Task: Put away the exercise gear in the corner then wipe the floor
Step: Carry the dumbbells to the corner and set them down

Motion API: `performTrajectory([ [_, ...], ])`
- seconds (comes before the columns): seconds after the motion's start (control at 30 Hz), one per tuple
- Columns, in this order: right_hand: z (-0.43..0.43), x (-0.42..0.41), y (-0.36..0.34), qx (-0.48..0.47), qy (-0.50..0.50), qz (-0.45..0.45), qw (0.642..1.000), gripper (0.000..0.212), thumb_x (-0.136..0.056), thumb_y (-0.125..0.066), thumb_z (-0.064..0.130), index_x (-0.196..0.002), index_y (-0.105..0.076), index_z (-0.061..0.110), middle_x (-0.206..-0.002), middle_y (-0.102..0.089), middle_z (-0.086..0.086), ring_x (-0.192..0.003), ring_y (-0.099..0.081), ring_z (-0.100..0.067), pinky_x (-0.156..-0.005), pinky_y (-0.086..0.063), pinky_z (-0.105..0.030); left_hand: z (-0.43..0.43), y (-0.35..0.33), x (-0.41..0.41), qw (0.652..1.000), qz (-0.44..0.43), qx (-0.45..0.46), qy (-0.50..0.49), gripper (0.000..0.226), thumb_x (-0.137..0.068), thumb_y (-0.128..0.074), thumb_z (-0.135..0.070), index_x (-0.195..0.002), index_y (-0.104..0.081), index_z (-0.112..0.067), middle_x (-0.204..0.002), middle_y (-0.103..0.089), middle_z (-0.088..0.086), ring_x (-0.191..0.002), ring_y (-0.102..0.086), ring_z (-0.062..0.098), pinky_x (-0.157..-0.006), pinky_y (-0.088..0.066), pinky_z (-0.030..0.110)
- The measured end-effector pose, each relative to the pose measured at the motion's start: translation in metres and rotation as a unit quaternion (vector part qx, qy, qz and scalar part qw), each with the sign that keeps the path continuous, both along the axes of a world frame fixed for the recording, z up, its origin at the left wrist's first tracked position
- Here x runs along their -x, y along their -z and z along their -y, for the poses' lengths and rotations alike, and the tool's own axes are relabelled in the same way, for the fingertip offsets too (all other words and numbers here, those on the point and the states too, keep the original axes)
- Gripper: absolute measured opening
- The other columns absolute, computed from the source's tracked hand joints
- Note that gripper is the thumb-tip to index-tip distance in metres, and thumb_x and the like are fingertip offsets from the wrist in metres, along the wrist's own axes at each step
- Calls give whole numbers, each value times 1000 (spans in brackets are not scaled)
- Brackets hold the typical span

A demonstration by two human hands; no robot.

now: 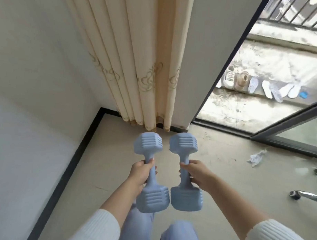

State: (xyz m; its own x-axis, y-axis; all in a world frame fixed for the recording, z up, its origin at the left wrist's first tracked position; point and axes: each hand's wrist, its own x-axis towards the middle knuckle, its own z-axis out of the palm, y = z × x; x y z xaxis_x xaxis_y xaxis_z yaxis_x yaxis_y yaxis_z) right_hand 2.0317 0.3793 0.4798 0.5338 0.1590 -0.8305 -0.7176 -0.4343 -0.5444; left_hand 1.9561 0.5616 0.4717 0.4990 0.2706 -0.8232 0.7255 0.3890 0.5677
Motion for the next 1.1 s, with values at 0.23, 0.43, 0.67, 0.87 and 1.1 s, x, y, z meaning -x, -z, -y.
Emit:
performTrajectory([
  [0.23,-39,-84,177,21,29,-22,999,26,-87,-59,28,-89,-63,2,-84,-62,-12,-78,-56,-24,-80,-51,-41,-46,159,-107,997,-40,-30,55,27,-95,-56,-30,-101,-64,-5,-99,-70,12,-93,-67,26,-85,-52,37],
  [0.43,-38,-112,364,21,58,-23,998,23,-82,-61,29,-81,-60,7,-78,-58,-10,-74,-55,-23,-77,-49,-41,-44,339,-154,996,-47,-20,79,25,-95,-58,-27,-97,-65,-4,-89,-68,10,-81,-66,23,-76,-50,33],
  [0.67,-42,-157,515,13,56,-17,998,18,-89,-58,23,-87,-60,6,-84,-56,-10,-78,-53,-23,-76,-45,-35,-52,491,-201,993,-35,-17,109,24,-93,-61,-27,-90,-65,-4,-82,-70,7,-79,-67,21,-74,-51,33],
  [0.87,-57,-200,576,2,58,10,998,28,-81,-60,32,-91,-60,5,-82,-53,-8,-77,-52,-20,-72,-43,-34,-66,551,-238,988,-5,-36,151,29,-93,-59,-32,-87,-67,-4,-72,-69,7,-64,-63,17,-64,-47,29],
  [1.1,-73,-227,601,-8,75,25,997,31,-88,-60,25,-100,-60,-4,-84,-55,-12,-76,-50,-22,-69,-40,-33,-79,571,-266,986,29,-45,156,23,-94,-58,-31,-97,-67,-11,-93,-74,9,-84,-69,22,-83,-53,40],
])
